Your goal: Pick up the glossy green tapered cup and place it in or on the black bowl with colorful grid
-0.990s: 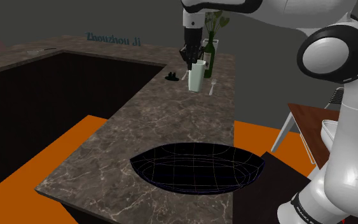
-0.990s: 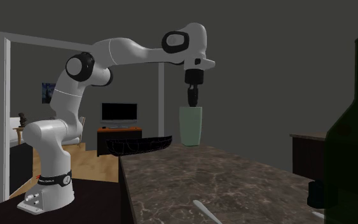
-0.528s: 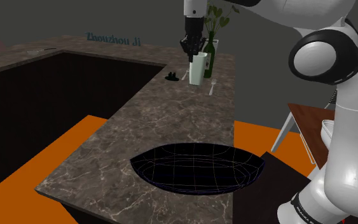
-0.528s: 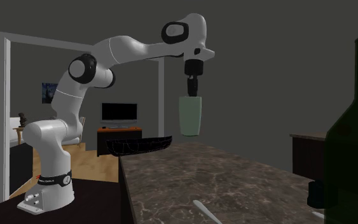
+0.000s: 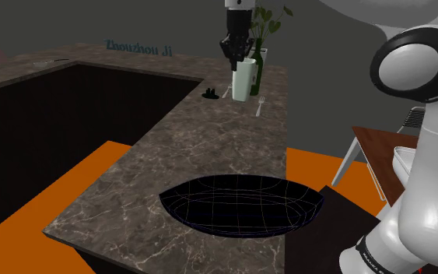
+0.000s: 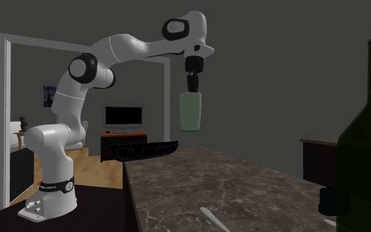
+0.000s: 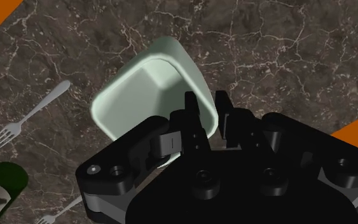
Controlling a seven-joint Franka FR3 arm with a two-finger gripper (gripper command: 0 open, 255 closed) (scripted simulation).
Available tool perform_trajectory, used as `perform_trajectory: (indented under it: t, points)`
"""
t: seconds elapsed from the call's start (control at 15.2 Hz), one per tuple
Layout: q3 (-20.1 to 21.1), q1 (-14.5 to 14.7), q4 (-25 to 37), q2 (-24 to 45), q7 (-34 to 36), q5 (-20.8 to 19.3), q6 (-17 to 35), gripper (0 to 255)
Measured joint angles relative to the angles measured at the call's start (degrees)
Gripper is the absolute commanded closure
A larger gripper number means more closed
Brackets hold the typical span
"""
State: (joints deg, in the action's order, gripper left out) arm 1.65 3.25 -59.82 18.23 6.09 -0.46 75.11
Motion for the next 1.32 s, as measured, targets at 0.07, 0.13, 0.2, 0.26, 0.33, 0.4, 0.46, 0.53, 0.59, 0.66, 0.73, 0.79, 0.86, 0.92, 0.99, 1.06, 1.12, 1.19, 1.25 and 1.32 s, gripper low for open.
perform_trajectory:
  t: [0.07, 0.13, 0.2, 0.26, 0.33, 0.4, 0.46, 0.53, 0.59, 0.66, 0.73, 0.79, 0.86, 0.92, 0.99, 1.06, 1.12, 1.19, 1.25, 1.32]
  points:
    - [0.2, 0.4, -3.2, -2.2, 0.7, 0.0, 1.0, 255]
    - [0.6, 1.1, -4.9, -3.8, 1.7, 0.1, 1.1, 255]
    - [1.0, 1.8, -8.2, -6.0, 2.8, 0.1, 2.1, 255]
    - [1.4, 2.4, -10.6, -8.0, 3.9, 0.2, 2.6, 255]
    - [1.8, 3.0, -13.1, -10.0, 4.9, 0.3, 3.2, 255]
    - [2.1, 3.4, -14.4, -11.2, 5.6, 0.4, 3.2, 255]
    - [2.6, 3.9, -16.2, -12.9, 6.6, 0.5, 3.3, 255]
    - [3.0, 4.4, -17.9, -14.2, 7.5, 0.6, 3.7, 255]
    - [3.5, 5.0, -19.1, -15.5, 8.6, 0.8, 3.6, 255]
    - [4.0, 5.6, -20.4, -16.8, 9.8, 0.9, 3.6, 255]
    - [4.6, 6.1, -22.5, -18.6, 11.0, 1.1, 4.0, 255]
    - [5.1, 6.7, -23.4, -19.9, 12.1, 1.4, 3.6, 255]
    - [5.7, 7.2, -24.2, -21.0, 13.3, 1.6, 3.4, 255]
    - [6.4, 7.8, -25.0, -21.8, 14.5, 1.8, 3.3, 255]
    - [7.0, 8.4, -25.8, -22.6, 15.8, 2.0, 3.4, 255]
    - [7.5, 8.8, -26.2, -23.6, 16.6, 2.3, 2.8, 255]
    - [8.1, 9.3, -26.9, -24.5, 17.9, 2.5, 2.7, 255]
    - [8.6, 9.8, -27.7, -25.3, 18.8, 2.8, 2.8, 255]
    - [9.2, 10.2, -29.2, -26.5, 19.9, 3.1, 3.0, 255]
    - [9.8, 10.7, -29.7, -27.4, 21.0, 3.5, 2.8, 255]
